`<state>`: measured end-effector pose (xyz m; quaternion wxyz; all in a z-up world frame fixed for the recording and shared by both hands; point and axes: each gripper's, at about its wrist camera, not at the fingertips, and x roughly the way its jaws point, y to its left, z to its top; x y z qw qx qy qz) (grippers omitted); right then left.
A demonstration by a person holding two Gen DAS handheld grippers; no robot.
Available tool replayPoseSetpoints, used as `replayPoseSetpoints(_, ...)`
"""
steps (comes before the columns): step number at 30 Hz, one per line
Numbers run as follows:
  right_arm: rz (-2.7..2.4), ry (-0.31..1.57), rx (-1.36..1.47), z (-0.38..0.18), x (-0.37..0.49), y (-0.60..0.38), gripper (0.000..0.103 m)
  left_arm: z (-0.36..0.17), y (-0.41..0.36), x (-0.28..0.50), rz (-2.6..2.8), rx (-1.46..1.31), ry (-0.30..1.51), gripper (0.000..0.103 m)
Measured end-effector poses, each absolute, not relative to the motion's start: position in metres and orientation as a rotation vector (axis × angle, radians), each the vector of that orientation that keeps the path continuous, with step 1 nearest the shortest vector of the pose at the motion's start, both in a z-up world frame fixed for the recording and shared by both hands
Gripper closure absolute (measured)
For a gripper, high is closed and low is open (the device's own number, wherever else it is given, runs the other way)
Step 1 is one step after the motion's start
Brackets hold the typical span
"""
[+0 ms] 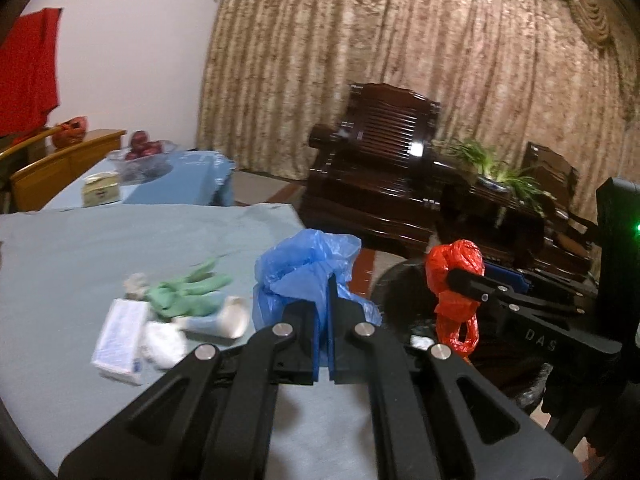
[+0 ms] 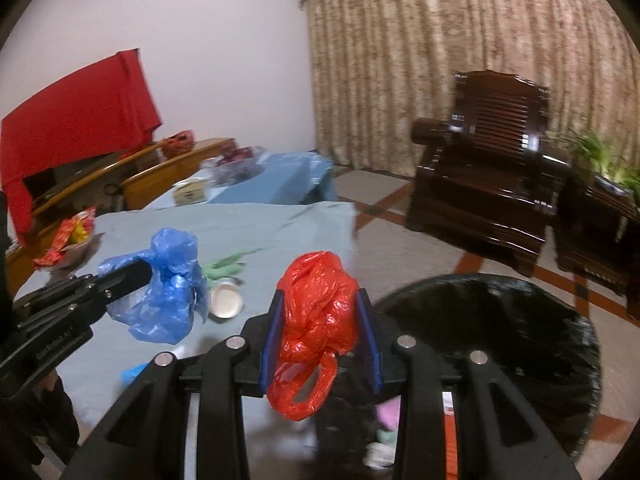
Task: Collect trash
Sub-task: 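Lift both bags and carry them over the trash bin, then open both grippers to drop the bags into the bin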
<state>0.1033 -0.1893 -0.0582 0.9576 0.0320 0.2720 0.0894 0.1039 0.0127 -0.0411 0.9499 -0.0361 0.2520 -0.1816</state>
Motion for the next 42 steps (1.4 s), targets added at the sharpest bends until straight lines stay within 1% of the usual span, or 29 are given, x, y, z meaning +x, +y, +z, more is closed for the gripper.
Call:
replayPoseSetpoints(11, 0.017, 0.558, 0.098, -0.067, 0.089, -0.272, 0.068, -0.053, -0.077, 0.121, -0.531, -0.037, 0.535, 0.101)
replayPoseSetpoints(19, -0.073, 0.582, 0.129, -0.081, 0.084, -0.314, 0.068, -0.071, -0.134, 0.132, -0.631, 0.012, 0.580, 0.101)
replayPoseSetpoints(29, -0.122, 0.606, 0.145, -0.098, 0.080, -0.344, 0.065, -0.095, -0.172, 0.146, -0.690, 0.044, 0.640, 0.100)
replayPoseSetpoints(30, -0.127, 0.606, 0.148, -0.099, 0.080, -0.346, 0.063, -0.097, -0.173, 0.147, -0.692, 0.044, 0.645, 0.099)
replayPoseSetpoints(32, -0.138, 0.604, 0.151, -0.100, 0.078, -0.348, 0.055, -0.099, -0.174, 0.149, -0.689, 0.044, 0.654, 0.086)
replayPoseSetpoints(33, -0.145, 0.601, 0.153, -0.100, 0.078, -0.350, 0.050, -0.099, -0.172, 0.152, -0.684, 0.044, 0.659, 0.071)
replayPoseSetpoints(34, -0.151, 0.598, 0.154, -0.099, 0.077, -0.351, 0.045, -0.101, -0.170, 0.153, -0.680, 0.039, 0.662, 0.064)
replayPoseSetpoints(35, -0.160, 0.594, 0.154, -0.099, 0.076, -0.352, 0.042, -0.101, -0.169, 0.153, -0.677, 0.037, 0.664, 0.064)
replayPoseSetpoints(36, -0.168, 0.590, 0.154, -0.098, 0.075, -0.353, 0.032, -0.101, -0.167, 0.153, -0.675, 0.036, 0.665, 0.061)
replayPoseSetpoints(37, -0.174, 0.584, 0.155, -0.097, 0.075, -0.353, 0.027, -0.101, -0.166, 0.153, -0.673, 0.036, 0.666, 0.055)
replayPoseSetpoints(38, -0.177, 0.579, 0.158, -0.096, 0.074, -0.354, 0.025, -0.100, -0.163, 0.153, -0.666, 0.035, 0.663, 0.053)
replayPoseSetpoints(39, -0.181, 0.573, 0.161, -0.095, 0.074, -0.354, 0.016, -0.099, -0.159, 0.152, -0.659, 0.033, 0.658, 0.050)
replayPoseSetpoints(40, -0.186, 0.566, 0.165, -0.093, 0.073, -0.353, 0.010, -0.098, -0.156, 0.152, -0.655, 0.033, 0.655, 0.043)
replayPoseSetpoints(41, -0.190, 0.556, 0.168, -0.092, 0.072, -0.353, 0.008, -0.096, -0.149, 0.150, -0.639, 0.034, 0.644, 0.039)
replayPoseSetpoints(42, -0.188, 0.546, 0.173, -0.090, 0.070, -0.352, 0.006, -0.094, -0.145, 0.148, -0.625, 0.035, 0.633, 0.032)
